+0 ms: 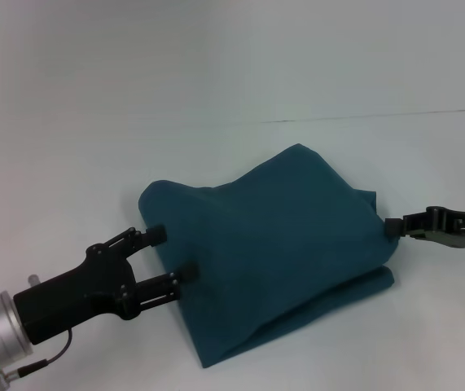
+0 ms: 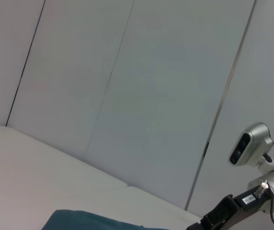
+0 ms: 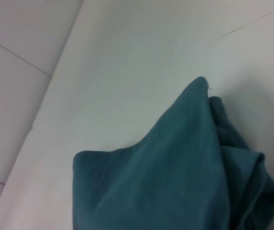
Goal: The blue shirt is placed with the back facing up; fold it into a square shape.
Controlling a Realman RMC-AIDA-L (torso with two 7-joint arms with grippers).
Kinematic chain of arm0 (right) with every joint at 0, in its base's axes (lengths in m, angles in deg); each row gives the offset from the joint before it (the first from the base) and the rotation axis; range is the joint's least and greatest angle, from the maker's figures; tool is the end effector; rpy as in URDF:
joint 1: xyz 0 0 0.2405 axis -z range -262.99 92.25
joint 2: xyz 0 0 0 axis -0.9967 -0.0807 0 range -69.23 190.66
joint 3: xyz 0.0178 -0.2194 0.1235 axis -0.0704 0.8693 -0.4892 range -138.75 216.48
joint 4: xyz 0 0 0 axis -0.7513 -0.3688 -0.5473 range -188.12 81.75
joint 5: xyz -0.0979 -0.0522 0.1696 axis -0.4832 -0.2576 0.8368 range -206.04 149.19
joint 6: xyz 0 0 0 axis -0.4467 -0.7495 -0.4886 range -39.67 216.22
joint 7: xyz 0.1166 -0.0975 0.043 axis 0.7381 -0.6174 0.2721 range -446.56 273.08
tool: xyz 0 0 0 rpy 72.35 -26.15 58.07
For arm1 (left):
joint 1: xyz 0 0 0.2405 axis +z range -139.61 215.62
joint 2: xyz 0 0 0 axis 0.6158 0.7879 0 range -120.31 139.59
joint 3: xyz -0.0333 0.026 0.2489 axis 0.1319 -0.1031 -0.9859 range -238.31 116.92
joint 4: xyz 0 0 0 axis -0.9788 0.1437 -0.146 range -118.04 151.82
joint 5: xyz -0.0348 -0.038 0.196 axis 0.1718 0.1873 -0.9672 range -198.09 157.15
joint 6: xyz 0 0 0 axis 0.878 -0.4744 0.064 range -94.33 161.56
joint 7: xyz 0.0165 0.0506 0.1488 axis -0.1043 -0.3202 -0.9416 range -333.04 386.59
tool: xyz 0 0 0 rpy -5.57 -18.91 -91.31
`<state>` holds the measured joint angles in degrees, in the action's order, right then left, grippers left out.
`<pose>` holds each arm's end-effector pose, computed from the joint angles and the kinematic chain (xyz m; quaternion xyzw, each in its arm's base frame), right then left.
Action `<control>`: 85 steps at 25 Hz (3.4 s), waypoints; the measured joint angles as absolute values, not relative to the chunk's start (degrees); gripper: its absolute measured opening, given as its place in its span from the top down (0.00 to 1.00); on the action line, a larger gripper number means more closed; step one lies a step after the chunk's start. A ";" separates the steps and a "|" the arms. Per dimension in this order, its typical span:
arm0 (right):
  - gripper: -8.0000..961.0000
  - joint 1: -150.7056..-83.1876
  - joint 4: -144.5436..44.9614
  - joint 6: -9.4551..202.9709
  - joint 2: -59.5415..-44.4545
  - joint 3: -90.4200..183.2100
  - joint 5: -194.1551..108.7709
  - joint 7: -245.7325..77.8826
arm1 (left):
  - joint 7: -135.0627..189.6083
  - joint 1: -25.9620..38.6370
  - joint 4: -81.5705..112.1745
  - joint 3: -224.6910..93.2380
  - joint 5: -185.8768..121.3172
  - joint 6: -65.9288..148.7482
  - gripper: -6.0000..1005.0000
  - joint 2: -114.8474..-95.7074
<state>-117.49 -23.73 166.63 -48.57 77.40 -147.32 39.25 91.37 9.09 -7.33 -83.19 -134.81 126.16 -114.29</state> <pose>0.3089 0.3560 0.0350 -0.7535 0.6060 0.2109 0.1431 -0.2468 0.2973 -0.0445 -0.8802 -0.2379 -0.3778 0.1612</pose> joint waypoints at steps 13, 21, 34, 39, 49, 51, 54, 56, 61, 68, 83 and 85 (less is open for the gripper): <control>0.89 -115.81 -23.56 164.11 -48.25 76.81 -147.47 38.92 | 91.30 8.81 -7.18 -83.19 -134.81 126.05 0.11 -114.29; 0.95 -114.46 -22.09 163.14 -48.90 74.52 -148.60 38.84 | 91.40 8.31 -6.70 -82.91 -134.78 123.43 0.11 -114.29; 0.77 -114.73 -19.05 169.66 -49.39 64.76 -148.30 33.96 | 93.89 3.35 -3.72 -83.05 -132.15 108.54 0.11 -114.47; 0.51 -114.71 -19.09 170.05 -49.53 64.17 -145.90 32.95 | 94.83 2.08 -3.52 -82.92 -131.17 105.32 0.11 -114.47; 0.48 -115.67 -19.09 169.61 -49.23 64.44 -145.22 33.33 | 95.28 -2.51 1.78 -87.86 -131.25 102.36 0.12 -114.78; 0.48 -115.82 -19.09 169.42 -49.23 64.51 -145.22 33.34 | 95.04 -3.68 3.80 -88.85 -131.38 99.49 0.12 -114.82; 0.48 -115.92 -19.09 169.13 -49.30 64.44 -145.22 33.36 | 94.93 -5.12 5.99 -90.11 -131.48 94.91 0.12 -114.85; 0.48 -116.01 -19.09 168.99 -49.42 64.49 -145.22 33.36 | 94.90 -5.87 7.06 -90.96 -131.48 92.48 0.12 -114.89; 0.48 -116.46 -19.09 168.89 -50.11 64.73 -145.43 32.80 | 94.98 -7.29 9.20 -92.78 -131.57 88.78 0.12 -114.99; 0.49 -118.03 -19.19 169.32 -51.17 66.21 -145.45 30.35 | 95.30 -6.43 8.17 -92.83 -131.14 93.91 0.12 -114.93; 0.81 -122.63 -20.78 158.01 -56.95 84.85 -145.90 18.61 | 95.50 -0.74 2.41 -87.97 -125.86 105.40 0.12 -114.56; 0.89 -122.75 -21.46 154.83 -57.21 87.47 -145.92 18.66 | 95.51 -0.65 2.31 -87.96 -125.79 105.40 0.12 -114.55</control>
<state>-122.75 -21.46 154.83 -57.21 87.47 -145.92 18.66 95.51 -0.65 2.31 -87.96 -125.79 105.40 -114.55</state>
